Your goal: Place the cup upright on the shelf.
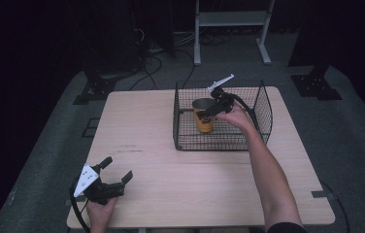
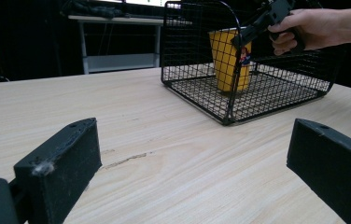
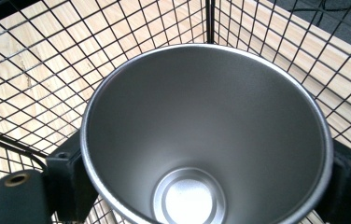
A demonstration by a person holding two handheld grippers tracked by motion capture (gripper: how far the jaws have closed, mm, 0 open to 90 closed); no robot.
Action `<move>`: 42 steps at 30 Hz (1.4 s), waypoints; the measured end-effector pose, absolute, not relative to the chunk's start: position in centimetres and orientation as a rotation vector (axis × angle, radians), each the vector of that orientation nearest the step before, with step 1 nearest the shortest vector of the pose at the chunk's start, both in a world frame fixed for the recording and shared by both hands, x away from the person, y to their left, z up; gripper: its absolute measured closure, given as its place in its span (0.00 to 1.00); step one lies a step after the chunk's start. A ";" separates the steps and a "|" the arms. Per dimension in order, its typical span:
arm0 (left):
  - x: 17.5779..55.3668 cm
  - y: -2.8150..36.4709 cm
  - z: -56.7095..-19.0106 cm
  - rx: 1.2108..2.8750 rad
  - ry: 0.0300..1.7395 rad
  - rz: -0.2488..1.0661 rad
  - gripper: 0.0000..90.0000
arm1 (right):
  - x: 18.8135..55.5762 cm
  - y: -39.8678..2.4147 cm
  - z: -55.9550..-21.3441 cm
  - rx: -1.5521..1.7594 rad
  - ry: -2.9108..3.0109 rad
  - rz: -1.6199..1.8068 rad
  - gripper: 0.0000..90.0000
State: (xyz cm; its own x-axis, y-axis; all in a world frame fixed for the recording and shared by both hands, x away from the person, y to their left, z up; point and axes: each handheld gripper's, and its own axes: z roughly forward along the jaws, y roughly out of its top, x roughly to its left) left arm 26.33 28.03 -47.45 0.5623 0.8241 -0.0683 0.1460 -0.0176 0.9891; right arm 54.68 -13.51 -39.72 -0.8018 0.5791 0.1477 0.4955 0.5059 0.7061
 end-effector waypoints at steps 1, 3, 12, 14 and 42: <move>26.3 28.0 -47.4 1.520 0.861 0.663 0.02 | 54.7 -13.5 -39.8 0.947 2.627 1.187 0.14; 26.3 28.0 -47.5 1.522 0.862 0.662 0.02 | 54.6 -13.4 -39.9 0.953 2.625 1.203 0.14; 26.3 28.0 -47.4 1.525 0.860 0.664 0.02 | 54.2 -13.3 -39.9 0.919 2.630 1.177 0.13; 26.3 28.0 -47.4 1.525 0.860 0.665 0.02 | 54.1 -13.4 -39.9 0.921 2.627 1.180 0.13; 26.3 27.9 -47.5 1.527 0.863 0.664 0.02 | 53.4 -13.5 -39.1 0.916 2.617 1.148 0.02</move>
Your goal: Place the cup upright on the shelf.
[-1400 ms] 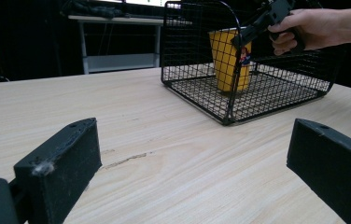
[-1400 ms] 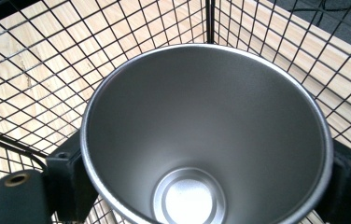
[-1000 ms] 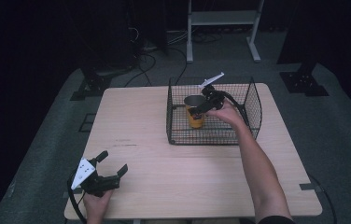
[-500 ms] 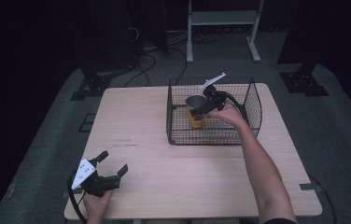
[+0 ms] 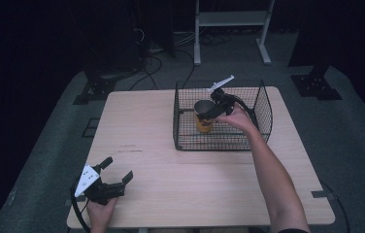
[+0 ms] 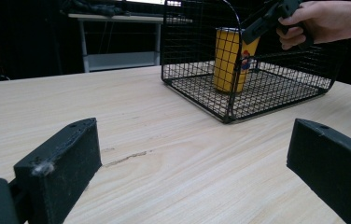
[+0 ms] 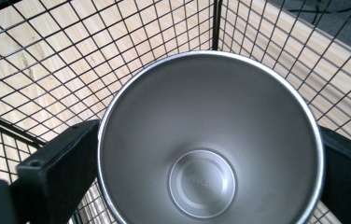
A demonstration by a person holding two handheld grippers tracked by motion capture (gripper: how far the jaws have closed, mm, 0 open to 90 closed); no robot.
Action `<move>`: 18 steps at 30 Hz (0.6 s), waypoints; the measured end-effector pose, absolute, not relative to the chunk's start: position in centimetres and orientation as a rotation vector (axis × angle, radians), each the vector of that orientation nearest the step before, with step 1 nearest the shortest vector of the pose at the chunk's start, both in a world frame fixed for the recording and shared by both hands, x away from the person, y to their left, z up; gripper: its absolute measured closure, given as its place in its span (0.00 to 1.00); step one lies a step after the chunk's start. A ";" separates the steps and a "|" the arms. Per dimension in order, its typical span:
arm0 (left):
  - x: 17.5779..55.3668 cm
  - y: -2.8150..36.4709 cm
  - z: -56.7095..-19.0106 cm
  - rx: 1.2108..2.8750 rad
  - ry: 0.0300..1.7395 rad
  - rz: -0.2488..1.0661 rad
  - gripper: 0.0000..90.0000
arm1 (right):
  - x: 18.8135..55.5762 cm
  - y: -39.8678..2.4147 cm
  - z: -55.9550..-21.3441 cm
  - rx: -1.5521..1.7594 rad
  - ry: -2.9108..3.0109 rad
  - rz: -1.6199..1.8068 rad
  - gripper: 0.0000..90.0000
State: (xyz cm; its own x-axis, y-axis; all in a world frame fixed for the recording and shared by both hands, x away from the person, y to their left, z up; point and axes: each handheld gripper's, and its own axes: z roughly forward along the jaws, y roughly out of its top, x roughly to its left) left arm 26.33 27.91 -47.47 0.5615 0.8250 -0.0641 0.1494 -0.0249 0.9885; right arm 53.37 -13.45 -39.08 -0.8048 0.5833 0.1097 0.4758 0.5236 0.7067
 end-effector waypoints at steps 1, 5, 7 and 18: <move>26.3 27.9 -47.5 1.527 0.863 0.664 0.02 | 53.4 -13.5 -39.0 0.921 2.613 1.159 0.02; 26.3 27.9 -47.5 1.528 0.864 0.665 0.02 | 53.3 -13.5 -38.7 0.917 2.600 1.178 0.02; 26.3 27.9 -47.5 1.527 0.865 0.665 0.02 | 53.3 -13.6 -38.6 0.917 2.593 1.186 0.02; 26.4 27.8 -47.5 1.529 0.869 0.668 0.02 | 52.9 -14.7 -37.2 0.933 2.543 1.257 0.02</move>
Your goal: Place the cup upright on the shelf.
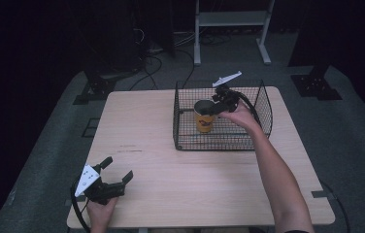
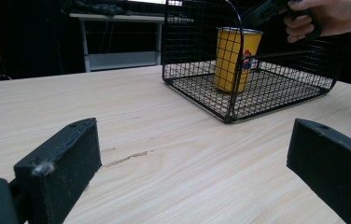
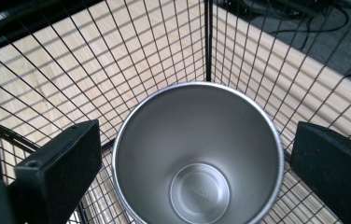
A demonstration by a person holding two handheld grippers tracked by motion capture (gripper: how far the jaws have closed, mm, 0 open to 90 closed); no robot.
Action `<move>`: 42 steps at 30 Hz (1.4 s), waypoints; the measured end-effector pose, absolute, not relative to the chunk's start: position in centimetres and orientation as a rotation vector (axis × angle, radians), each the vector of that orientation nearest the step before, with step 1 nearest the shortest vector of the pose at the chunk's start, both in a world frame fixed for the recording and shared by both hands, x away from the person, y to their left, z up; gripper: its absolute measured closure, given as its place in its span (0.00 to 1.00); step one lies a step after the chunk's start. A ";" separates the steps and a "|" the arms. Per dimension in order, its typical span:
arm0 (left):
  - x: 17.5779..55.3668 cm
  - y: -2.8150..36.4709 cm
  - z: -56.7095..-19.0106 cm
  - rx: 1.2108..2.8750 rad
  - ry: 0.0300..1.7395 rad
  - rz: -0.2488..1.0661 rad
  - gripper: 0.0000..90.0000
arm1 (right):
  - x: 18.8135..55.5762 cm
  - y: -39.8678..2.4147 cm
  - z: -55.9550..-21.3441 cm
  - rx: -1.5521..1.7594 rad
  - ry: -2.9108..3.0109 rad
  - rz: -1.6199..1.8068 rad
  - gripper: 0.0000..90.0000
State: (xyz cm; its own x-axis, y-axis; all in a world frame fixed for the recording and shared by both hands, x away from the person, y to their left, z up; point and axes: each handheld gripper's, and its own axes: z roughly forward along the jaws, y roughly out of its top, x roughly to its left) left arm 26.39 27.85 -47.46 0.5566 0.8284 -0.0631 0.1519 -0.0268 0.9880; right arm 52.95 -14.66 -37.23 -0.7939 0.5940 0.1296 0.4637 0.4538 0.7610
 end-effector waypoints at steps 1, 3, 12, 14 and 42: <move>26.4 27.8 -47.5 1.529 0.869 0.669 0.02 | 52.9 -14.9 -37.0 0.936 2.534 1.270 0.02; 26.4 27.9 -47.5 1.530 0.869 0.670 0.02 | 52.8 -15.3 -36.7 0.945 2.526 1.287 0.02; 26.4 27.8 -47.5 1.535 0.870 0.674 0.02 | 51.9 -17.3 -34.7 0.957 2.463 1.354 0.02; 26.4 27.8 -47.5 1.537 0.869 0.673 0.02 | 51.6 -17.6 -34.3 0.953 2.457 1.348 0.02; 26.3 27.7 -47.5 1.545 0.863 0.676 0.02 | 47.4 -21.3 -32.0 0.953 2.406 1.428 0.02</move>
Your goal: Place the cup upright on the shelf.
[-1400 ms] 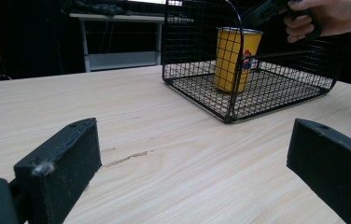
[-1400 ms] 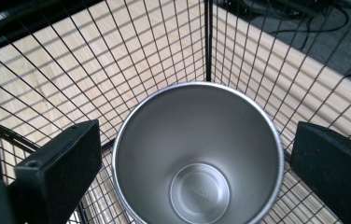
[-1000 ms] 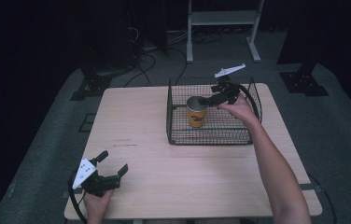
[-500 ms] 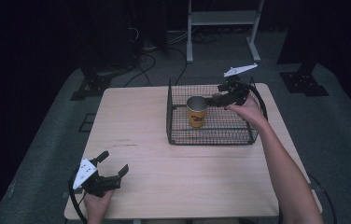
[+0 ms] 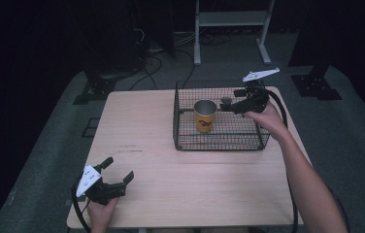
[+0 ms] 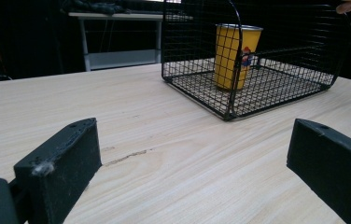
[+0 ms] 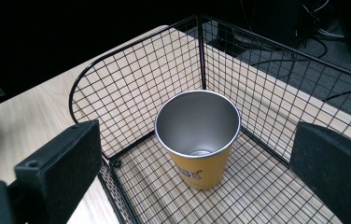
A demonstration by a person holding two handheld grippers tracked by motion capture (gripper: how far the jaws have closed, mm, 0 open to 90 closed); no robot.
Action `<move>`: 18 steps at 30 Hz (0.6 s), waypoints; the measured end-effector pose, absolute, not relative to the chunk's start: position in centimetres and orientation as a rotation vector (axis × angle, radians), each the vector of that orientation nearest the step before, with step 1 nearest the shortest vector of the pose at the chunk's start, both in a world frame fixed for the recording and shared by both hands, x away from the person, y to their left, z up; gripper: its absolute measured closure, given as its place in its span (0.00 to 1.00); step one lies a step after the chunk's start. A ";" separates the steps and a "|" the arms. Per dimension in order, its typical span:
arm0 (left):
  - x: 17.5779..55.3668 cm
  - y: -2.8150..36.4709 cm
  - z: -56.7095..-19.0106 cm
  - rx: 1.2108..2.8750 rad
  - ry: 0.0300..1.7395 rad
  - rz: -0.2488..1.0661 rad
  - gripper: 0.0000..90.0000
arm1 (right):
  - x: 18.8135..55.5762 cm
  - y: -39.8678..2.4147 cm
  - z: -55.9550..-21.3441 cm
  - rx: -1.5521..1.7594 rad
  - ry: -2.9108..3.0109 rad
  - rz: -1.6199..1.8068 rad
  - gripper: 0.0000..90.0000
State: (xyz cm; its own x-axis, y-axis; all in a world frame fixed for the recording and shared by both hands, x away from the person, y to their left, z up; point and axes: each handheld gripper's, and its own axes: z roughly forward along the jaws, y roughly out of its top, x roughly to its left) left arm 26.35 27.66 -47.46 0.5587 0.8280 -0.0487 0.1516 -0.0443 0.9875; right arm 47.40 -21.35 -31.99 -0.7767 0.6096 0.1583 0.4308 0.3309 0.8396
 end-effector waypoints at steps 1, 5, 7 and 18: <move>26.3 27.7 -47.5 1.545 0.863 0.676 0.02 | 47.3 -21.5 -32.0 0.955 2.407 1.430 0.02; 26.3 27.6 -47.5 1.546 0.863 0.677 0.02 | 46.7 -22.1 -31.8 0.950 2.401 1.443 0.02; 26.3 27.6 -47.5 1.546 0.864 0.677 0.02 | 46.4 -22.4 -31.8 0.949 2.399 1.446 0.02; 26.3 27.6 -47.5 1.547 0.864 0.677 0.03 | 45.0 -23.9 -31.8 0.954 2.399 1.467 0.02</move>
State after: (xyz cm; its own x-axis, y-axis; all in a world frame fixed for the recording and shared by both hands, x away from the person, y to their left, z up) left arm 26.34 27.62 -47.47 0.5580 0.8285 -0.0467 0.1521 -0.0468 0.9873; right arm 45.01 -23.93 -31.83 -0.7803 0.5998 0.1771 0.4309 0.3103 0.8474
